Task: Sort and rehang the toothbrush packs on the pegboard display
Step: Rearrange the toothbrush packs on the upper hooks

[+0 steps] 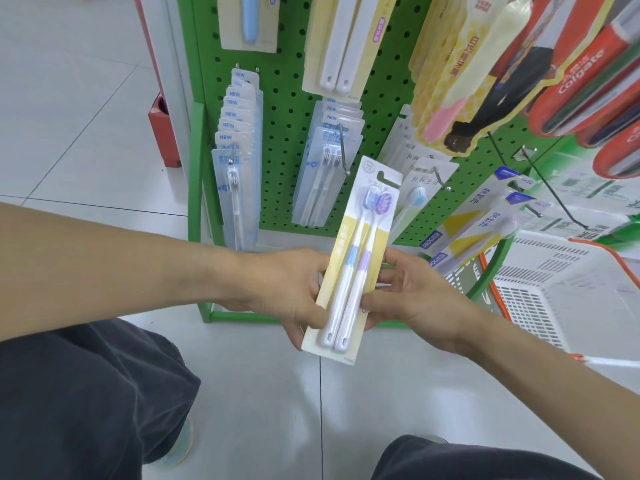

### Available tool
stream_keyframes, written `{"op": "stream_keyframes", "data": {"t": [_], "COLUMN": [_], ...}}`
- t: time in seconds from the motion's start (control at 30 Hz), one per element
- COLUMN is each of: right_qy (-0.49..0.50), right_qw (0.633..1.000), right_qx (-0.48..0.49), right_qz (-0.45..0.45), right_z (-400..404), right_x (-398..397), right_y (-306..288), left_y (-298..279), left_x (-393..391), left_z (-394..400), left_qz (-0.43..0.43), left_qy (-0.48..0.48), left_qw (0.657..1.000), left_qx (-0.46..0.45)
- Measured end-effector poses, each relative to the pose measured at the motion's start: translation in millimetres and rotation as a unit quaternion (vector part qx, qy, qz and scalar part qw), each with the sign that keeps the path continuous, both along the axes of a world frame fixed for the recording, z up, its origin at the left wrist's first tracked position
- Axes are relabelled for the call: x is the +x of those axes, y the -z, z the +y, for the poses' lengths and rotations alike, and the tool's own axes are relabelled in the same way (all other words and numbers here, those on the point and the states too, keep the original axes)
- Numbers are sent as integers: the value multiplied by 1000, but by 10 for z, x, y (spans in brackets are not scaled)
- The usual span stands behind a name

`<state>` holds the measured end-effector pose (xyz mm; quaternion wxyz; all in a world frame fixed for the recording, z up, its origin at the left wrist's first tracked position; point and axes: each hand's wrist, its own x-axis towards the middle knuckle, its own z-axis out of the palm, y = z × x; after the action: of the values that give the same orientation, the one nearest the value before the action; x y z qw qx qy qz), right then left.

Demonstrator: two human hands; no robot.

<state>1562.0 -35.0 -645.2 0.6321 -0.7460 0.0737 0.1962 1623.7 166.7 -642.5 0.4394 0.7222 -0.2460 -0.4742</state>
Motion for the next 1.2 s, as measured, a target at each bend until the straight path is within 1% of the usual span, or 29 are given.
{"op": "stream_keyframes", "data": {"t": [0.17,0.27,0.43,0.53,0.67,0.73,0.8,0.87,0.9,0.97,1.07,1.13,1.2], "right_qy": [-3,-29,-45,-54,-76,-77,-69,-71,-77,-99,-134,-143,-138], "right_qw": [999,999,997,995,994,993,993,991,989,985,981,982,984], "right_qx": [26,-3,-28,-52,-31,-41,-61,-85,-99,-123,-129,-124,-107], "right_qz": [18,41,54,61,73,77,79,79,78,76,54,30,27], "right_z": [16,9,35,30,49,59,66,84,95,117,149,158,131], "right_x": [-8,-21,-28,-52,-80,-86,-79,-70,-68,-70,-78,-77,-75], "right_y": [-16,-9,-7,-37,-99,-127,-130,-123,-119,-112,-103,-92,-61], "left_y": [61,91,72,9,-1,0,-1,2,-7,-38,-98,-73,-70], "left_x": [-10,-5,-32,-40,-25,-27,-22,-15,-12,-9,-32,-32,-44], "left_z": [35,27,25,17,64,79,69,52,44,19,-16,-15,-9], "left_qz": [26,33,27,44,55,41,11,-2,-3,2,1,7,32], "left_qy": [-40,-55,-31,-20,-6,2,6,-7,-24,-63,-117,-115,-116], "left_qw": [999,998,999,999,998,998,996,991,991,991,990,991,991], "left_qx": [-3,3,10,25,31,52,92,131,135,118,77,70,60]}}
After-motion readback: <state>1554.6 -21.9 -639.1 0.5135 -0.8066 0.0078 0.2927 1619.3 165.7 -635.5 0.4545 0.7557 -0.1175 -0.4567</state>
